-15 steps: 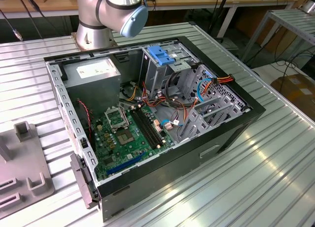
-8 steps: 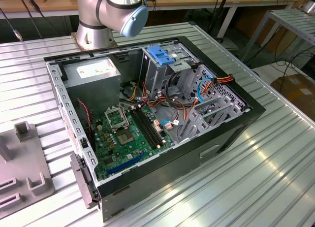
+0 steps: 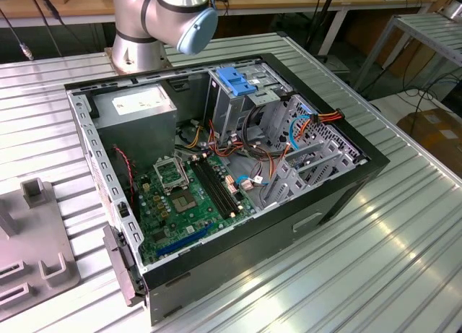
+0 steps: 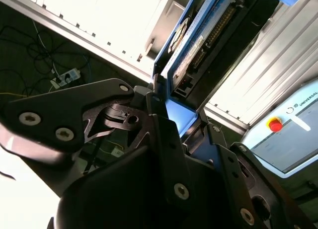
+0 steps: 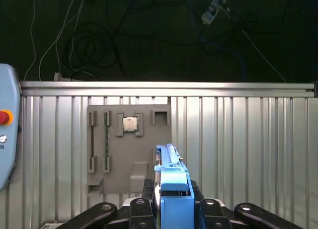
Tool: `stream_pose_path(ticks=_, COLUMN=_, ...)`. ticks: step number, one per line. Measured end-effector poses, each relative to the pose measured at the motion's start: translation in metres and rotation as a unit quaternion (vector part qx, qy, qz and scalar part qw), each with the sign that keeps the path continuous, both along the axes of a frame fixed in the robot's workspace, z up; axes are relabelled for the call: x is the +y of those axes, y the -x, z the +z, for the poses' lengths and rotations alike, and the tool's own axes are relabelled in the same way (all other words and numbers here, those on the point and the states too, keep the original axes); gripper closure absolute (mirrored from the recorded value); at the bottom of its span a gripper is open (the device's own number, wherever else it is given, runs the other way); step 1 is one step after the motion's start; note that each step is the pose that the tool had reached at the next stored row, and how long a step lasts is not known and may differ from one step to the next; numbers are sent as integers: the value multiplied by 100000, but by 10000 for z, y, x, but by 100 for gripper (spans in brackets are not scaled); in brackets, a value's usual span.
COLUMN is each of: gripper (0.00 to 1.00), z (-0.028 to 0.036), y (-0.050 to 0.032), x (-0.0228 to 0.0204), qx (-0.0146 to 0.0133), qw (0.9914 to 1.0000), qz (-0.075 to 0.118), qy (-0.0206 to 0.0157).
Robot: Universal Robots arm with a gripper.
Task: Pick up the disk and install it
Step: 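Pick up the disk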
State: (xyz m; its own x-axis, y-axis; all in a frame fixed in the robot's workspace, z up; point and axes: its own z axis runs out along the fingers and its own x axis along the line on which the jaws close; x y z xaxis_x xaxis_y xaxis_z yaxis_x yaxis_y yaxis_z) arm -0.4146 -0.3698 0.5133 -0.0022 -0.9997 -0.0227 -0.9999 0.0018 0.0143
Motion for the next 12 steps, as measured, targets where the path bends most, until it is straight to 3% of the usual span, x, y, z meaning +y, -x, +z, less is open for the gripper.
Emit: stream_pose_path(ticks=12, gripper=63, z=0, y=-174, x=0, qx=2, qw=100000, qz=-2, qy=0)
